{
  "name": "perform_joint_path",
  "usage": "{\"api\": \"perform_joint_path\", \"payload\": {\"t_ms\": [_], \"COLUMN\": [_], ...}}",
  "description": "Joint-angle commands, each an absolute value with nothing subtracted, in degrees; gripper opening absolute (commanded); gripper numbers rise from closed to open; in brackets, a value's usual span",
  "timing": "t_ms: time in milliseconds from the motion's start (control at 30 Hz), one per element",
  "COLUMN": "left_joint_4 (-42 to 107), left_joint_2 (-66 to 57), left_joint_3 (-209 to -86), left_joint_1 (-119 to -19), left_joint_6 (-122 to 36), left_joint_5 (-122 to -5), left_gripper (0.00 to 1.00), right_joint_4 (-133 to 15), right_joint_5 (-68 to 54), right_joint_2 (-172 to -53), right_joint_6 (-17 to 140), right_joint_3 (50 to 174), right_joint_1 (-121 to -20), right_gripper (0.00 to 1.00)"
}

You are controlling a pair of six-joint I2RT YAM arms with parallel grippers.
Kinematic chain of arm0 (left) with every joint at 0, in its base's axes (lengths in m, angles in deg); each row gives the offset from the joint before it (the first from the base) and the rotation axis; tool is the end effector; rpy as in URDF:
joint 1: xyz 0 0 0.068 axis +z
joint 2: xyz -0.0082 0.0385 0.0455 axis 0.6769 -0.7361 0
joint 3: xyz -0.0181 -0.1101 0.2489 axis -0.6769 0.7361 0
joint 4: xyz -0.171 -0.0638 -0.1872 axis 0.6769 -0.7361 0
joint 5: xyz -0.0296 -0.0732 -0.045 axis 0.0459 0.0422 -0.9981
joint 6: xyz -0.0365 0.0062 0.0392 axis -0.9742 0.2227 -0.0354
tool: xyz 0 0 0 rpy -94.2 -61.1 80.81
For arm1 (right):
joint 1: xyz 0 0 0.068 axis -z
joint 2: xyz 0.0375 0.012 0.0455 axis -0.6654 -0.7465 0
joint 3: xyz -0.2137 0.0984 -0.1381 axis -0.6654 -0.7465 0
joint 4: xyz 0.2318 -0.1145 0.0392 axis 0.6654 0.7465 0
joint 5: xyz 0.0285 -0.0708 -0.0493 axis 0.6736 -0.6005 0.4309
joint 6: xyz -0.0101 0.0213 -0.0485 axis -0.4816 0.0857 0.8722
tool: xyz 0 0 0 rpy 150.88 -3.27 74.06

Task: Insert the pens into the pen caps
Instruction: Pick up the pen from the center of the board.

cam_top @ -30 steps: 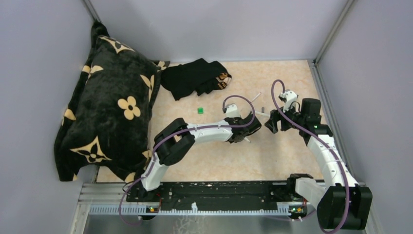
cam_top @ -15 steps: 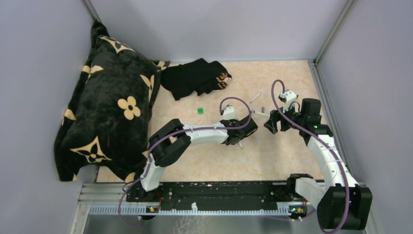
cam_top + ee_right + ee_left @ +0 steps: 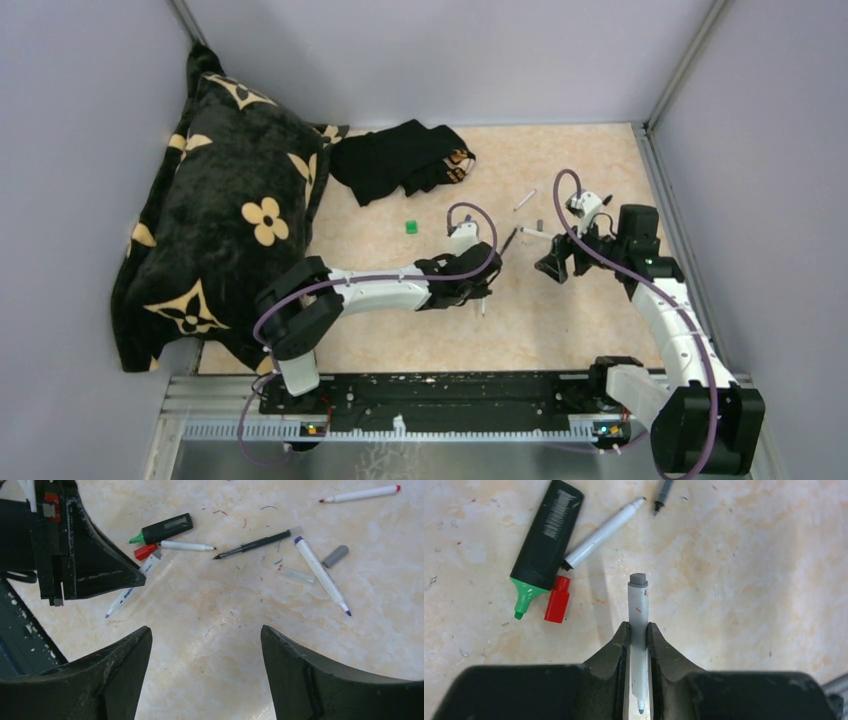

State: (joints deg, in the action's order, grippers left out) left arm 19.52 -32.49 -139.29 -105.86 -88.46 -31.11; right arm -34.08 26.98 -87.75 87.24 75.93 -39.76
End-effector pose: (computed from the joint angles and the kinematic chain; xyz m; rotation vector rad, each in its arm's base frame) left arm 0.1822 -0.3291 0.1812 -0.0495 2.4005 -0.4942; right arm 0.2002 0.0170 0.2527 -0.6684 2.0542 0.6312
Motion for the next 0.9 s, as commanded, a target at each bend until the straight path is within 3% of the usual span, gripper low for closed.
{"api": "perform_joint_path", "payload": {"t_ms": [0, 200, 300, 367, 467, 600, 867], "left_joint_4": [32.83, 42.45, 44.91, 45.42, 45.34, 42.09, 38.11], "left_joint_2": [-28.66, -25.07, -24.67, -25.22, -26.74, -29.61, -33.12], "left_joint_3": [-133.70, -128.13, -127.56, -127.93, -129.08, -132.31, -137.68], "left_joint_1": [-106.06, -103.38, -100.17, -97.38, -94.26, -92.28, -92.35], "left_joint_6": [-73.72, -58.76, -54.49, -52.27, -50.80, -48.82, -47.64], "left_joint_5": [-38.17, -55.88, -71.11, -81.95, -93.21, -101.80, -106.15], "left_gripper": [0.00, 0.00, 0.00, 0.00, 0.00, 0.00, 0.00], "right_joint_4": [-31.76, -24.99, -15.80, -7.35, -1.93, -4.45, -12.77], "right_joint_5": [36.91, 45.95, 48.44, 50.05, 48.13, 44.67, 35.50], "right_joint_2": [-85.77, -84.81, -85.06, -85.78, -88.42, -89.63, -91.21], "right_joint_6": [94.19, 112.93, 133.38, 155.28, 171.10, 173.06, 163.11], "right_joint_3": [79.05, 76.94, 76.25, 76.37, 76.72, 77.32, 78.36], "right_joint_1": [-39.34, -39.59, -39.93, -40.00, -41.07, -45.41, -55.21], "right_gripper": [0.79, 0.84, 0.83, 0.84, 0.84, 0.80, 0.67]}}
